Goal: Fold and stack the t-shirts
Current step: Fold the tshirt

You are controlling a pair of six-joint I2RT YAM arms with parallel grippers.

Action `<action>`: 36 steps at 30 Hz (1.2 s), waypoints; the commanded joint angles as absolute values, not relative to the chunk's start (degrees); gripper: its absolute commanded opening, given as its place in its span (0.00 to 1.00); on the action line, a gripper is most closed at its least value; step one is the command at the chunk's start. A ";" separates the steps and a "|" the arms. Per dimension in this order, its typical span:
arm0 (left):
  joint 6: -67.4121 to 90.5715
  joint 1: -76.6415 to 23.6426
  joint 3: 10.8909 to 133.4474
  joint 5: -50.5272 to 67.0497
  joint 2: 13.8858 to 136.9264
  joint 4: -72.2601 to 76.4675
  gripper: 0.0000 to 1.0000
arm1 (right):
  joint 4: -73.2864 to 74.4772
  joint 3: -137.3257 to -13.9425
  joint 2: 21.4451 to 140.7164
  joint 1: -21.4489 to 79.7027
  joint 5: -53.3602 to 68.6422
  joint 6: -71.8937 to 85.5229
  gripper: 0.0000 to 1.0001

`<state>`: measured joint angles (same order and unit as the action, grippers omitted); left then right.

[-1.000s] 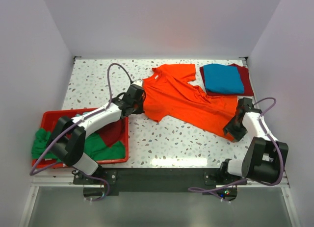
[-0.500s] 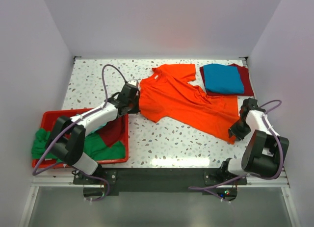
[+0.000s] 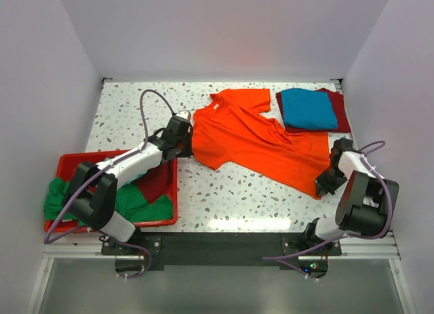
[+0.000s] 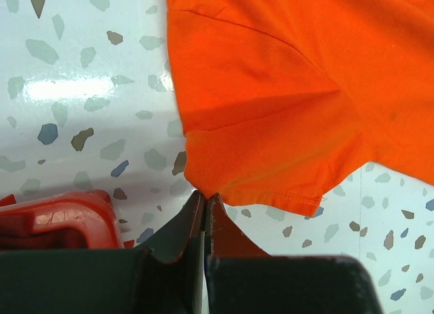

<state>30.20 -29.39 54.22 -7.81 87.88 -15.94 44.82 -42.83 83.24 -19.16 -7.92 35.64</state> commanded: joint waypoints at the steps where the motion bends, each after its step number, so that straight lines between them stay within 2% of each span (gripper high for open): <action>1: 28.83 -28.48 54.93 -7.82 85.69 -15.03 0.00 | 41.56 -41.74 83.25 -19.25 -8.17 36.48 0.00; 16: 27.95 -27.25 63.19 -6.59 78.93 -23.02 0.00 | 59.49 -50.01 74.18 -16.61 -2.73 30.24 0.00; 25: 28.13 -27.25 61.96 -5.89 72.34 -31.46 0.00 | 70.83 -53.35 70.50 -5.10 -3.52 31.46 0.00; 36: 28.13 -27.33 59.41 -6.95 63.20 -39.99 0.00 | 79.71 -51.95 61.00 -2.99 -4.49 31.73 0.00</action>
